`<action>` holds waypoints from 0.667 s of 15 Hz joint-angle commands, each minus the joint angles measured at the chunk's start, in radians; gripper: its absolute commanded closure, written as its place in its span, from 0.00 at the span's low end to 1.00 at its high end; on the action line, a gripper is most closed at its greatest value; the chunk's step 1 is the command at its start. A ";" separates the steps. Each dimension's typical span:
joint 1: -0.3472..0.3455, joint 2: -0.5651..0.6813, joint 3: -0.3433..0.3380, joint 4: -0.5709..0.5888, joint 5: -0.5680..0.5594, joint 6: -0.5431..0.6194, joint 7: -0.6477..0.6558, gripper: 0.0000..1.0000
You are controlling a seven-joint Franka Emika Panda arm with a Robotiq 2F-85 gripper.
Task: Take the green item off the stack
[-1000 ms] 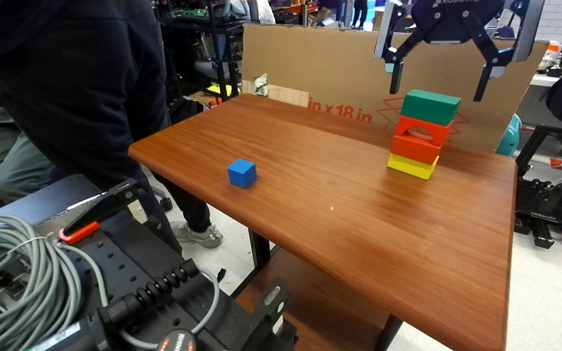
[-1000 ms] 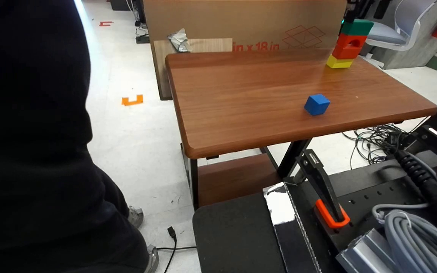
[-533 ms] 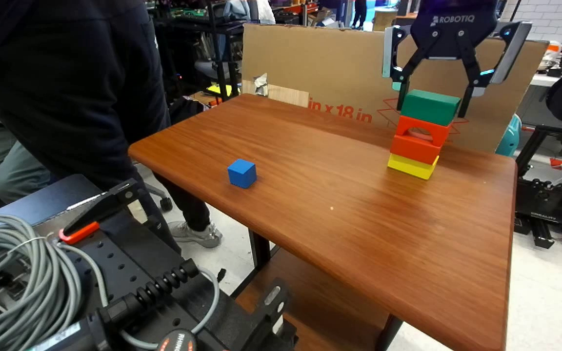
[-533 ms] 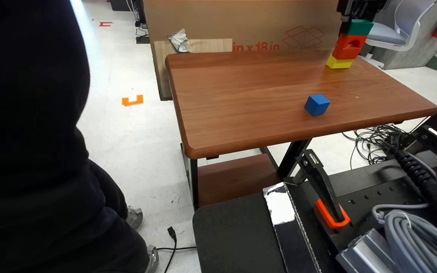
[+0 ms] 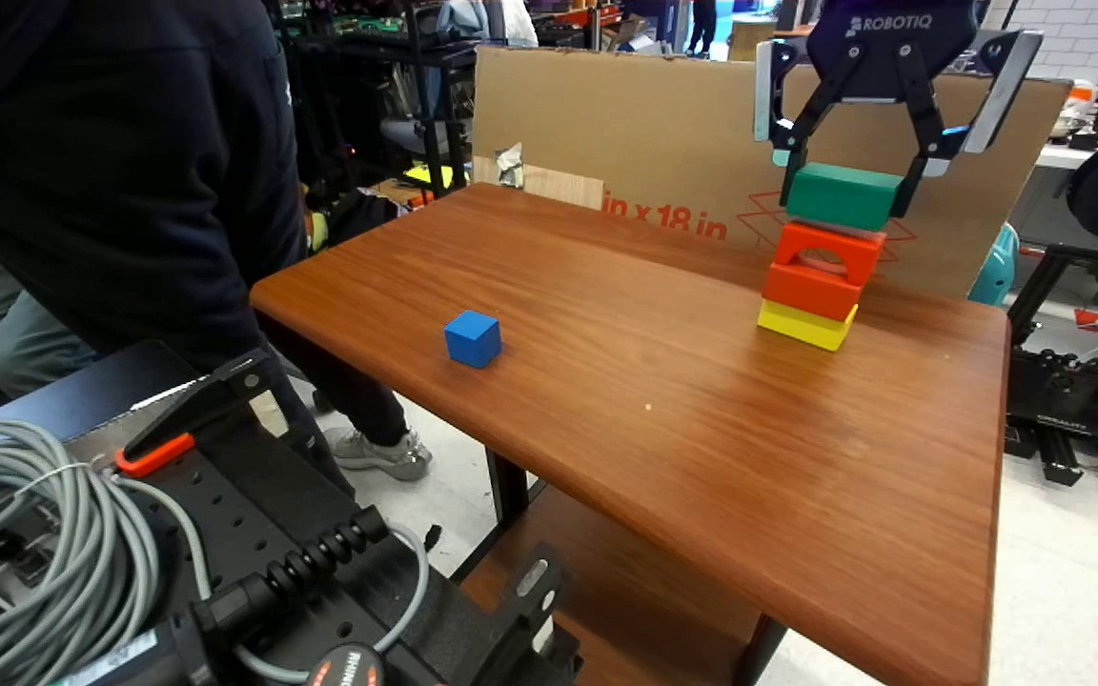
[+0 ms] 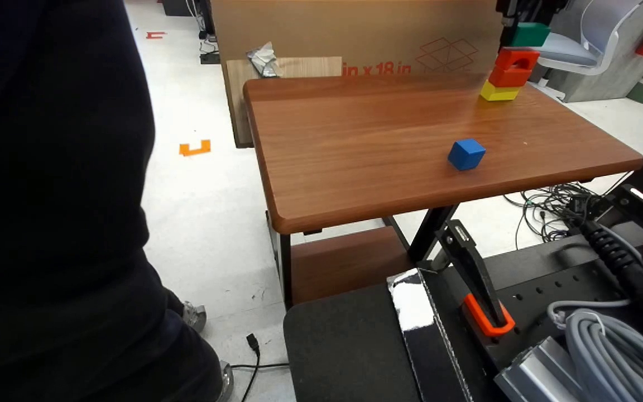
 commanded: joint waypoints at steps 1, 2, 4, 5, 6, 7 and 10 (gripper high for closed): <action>-0.002 -0.046 0.018 -0.023 0.018 -0.040 -0.001 0.56; 0.005 -0.053 0.019 -0.030 0.013 -0.048 0.001 0.56; 0.019 -0.066 0.026 -0.051 0.002 -0.044 0.004 0.56; 0.026 -0.074 0.032 -0.065 0.000 -0.040 0.004 0.56; 0.034 -0.082 0.037 -0.078 -0.001 -0.035 0.006 0.56; 0.041 -0.089 0.047 -0.091 0.002 -0.036 0.000 0.56; 0.063 -0.106 0.070 -0.121 0.006 -0.043 -0.005 0.56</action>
